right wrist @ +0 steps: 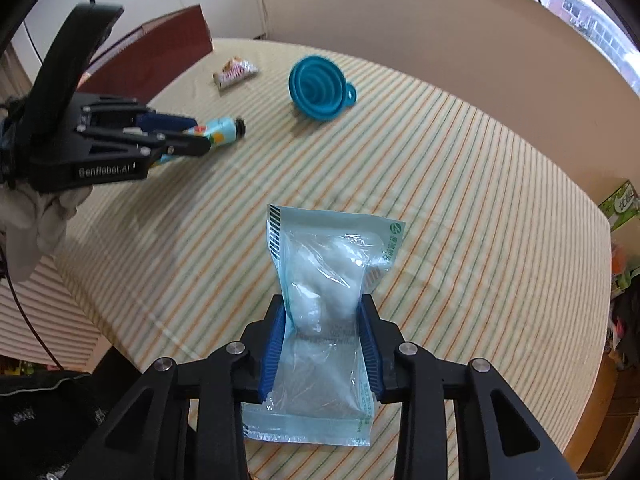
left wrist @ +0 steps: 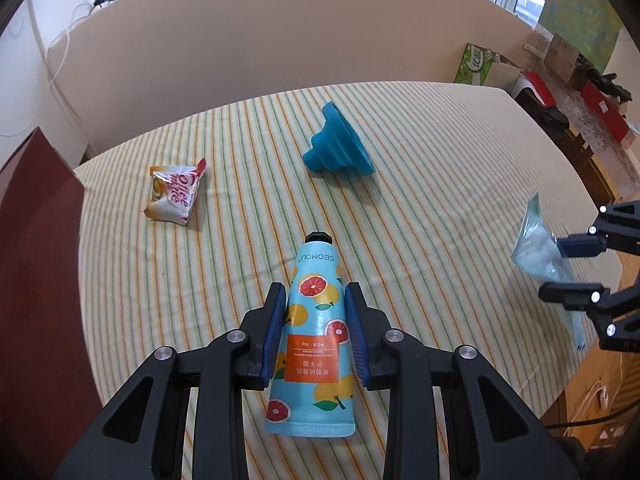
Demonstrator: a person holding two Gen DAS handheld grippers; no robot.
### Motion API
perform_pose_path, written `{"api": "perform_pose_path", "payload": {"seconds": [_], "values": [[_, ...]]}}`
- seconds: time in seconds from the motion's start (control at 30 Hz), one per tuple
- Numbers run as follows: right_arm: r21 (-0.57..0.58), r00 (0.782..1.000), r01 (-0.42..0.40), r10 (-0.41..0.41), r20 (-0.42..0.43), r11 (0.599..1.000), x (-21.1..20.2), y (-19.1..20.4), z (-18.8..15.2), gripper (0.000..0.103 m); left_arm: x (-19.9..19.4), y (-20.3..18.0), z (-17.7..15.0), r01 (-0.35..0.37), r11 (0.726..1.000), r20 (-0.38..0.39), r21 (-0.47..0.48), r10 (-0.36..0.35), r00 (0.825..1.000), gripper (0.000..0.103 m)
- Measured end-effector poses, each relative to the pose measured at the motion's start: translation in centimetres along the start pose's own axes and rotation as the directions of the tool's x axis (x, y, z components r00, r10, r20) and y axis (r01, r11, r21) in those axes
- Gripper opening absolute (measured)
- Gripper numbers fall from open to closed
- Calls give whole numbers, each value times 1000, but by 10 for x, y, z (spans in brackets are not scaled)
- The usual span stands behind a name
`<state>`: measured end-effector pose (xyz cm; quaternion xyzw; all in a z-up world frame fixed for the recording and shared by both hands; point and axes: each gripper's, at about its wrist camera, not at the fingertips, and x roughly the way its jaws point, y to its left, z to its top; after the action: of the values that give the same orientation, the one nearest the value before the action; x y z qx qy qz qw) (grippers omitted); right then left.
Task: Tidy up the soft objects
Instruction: 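Lift the hand cream tube with the left tool while the right tool lifts the cotton bag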
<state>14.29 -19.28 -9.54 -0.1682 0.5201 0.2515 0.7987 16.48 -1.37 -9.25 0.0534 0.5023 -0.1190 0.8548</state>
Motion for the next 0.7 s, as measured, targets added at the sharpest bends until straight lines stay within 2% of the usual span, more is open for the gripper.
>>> {"api": "perform_pose_path", "payload": {"seconds": [0.27, 0.43, 0.5, 0.6, 0.7], "values": [[10, 999, 11, -12, 40, 1000, -15, 0, 3, 32, -11, 4, -4, 16, 1000, 27, -26, -15, 1000, 28], [17, 997, 9, -11, 73, 1000, -31, 14, 0, 32, -23, 7, -5, 28, 999, 45, -43, -26, 999, 28], [13, 996, 3, -4, 89, 1000, -36, 16, 3, 32, -32, 8, -5, 31, 999, 57, -42, -29, 998, 0], [-2, 994, -9, 9, 110, 1000, -46, 22, 10, 32, -47, 13, -2, 32, 998, 89, -45, -28, 996, 0], [-27, 992, 8, -5, 126, 1000, -49, 29, 18, 32, -48, 21, 1, -1, 999, 90, -50, 6, 996, 0]]}}
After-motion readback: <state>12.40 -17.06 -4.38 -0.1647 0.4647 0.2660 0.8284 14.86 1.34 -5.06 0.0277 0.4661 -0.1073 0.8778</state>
